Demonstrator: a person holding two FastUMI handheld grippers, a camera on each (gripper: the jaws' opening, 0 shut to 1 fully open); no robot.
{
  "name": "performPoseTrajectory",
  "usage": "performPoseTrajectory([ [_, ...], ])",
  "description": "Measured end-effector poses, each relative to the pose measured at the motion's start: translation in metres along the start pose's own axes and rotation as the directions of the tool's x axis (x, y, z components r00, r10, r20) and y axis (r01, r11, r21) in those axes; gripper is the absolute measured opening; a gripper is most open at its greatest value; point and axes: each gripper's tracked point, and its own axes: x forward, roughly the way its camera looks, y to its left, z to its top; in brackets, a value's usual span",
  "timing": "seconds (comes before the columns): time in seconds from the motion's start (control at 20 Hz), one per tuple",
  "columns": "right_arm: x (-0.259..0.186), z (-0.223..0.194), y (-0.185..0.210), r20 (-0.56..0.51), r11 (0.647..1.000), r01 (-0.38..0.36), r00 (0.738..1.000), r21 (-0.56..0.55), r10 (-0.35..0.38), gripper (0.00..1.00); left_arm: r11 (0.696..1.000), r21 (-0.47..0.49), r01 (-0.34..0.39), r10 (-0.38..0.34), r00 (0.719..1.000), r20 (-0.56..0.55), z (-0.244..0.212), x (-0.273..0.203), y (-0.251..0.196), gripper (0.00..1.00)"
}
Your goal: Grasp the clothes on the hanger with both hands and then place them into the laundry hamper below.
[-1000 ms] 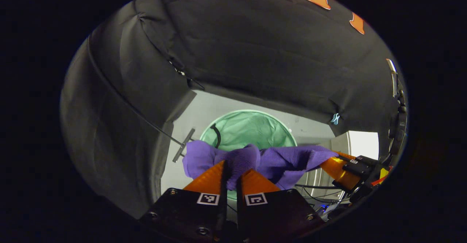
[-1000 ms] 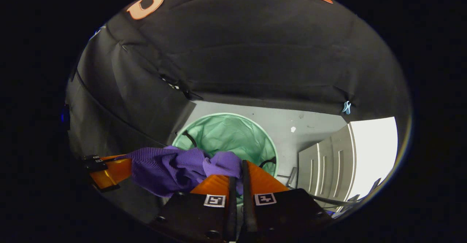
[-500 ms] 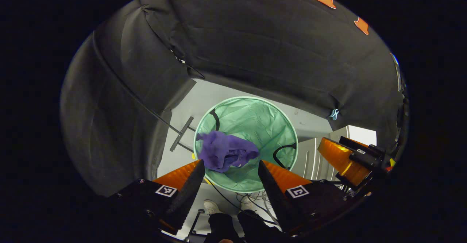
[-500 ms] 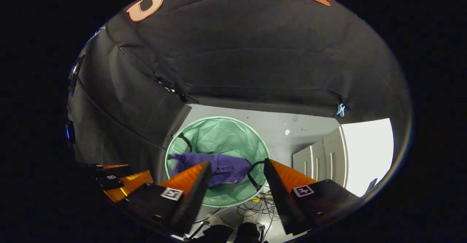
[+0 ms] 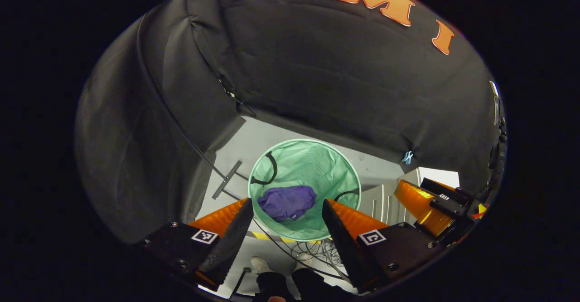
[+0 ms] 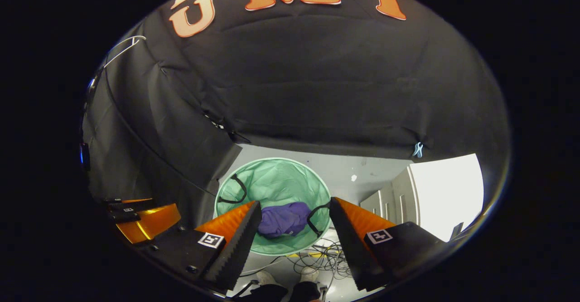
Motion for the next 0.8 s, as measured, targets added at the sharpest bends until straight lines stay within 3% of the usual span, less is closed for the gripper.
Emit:
performPoseTrajectory([
  [0.35, -0.082, 0.027, 0.007, 0.139, 1.0, -0.013, 0.99, 0.028, 0.009, 0.91, 0.998, -0.053, -0.015, 0.023, 0.989, 0.148, 0.001, -0.042, 0.02, 0.98],
  [0.45, -0.11, 0.043, 0.011, 0.192, 0.999, -0.029, 0.981, 0.037, 0.022, 0.9, 0.998, -0.058, -0.033, 0.044, 0.979, 0.2, 0.008, -0.065, 0.035, 0.98],
  [0.5, -0.124, 0.052, 0.013, 0.222, 0.999, -0.03, 0.975, 0.034, 0.022, 0.98, 0.997, -0.068, -0.035, 0.049, 0.975, 0.217, 0.011, -0.074, 0.04, 0.98],
  [0.8, -0.187, 0.07, 0.016, 0.332, 1.0, 0.007, 0.943, -0.021, 0.0, 0.99, 0.99, -0.142, -0.015, 0.062, 0.94, 0.334, 0.03, -0.139, 0.073, 0.98],
])
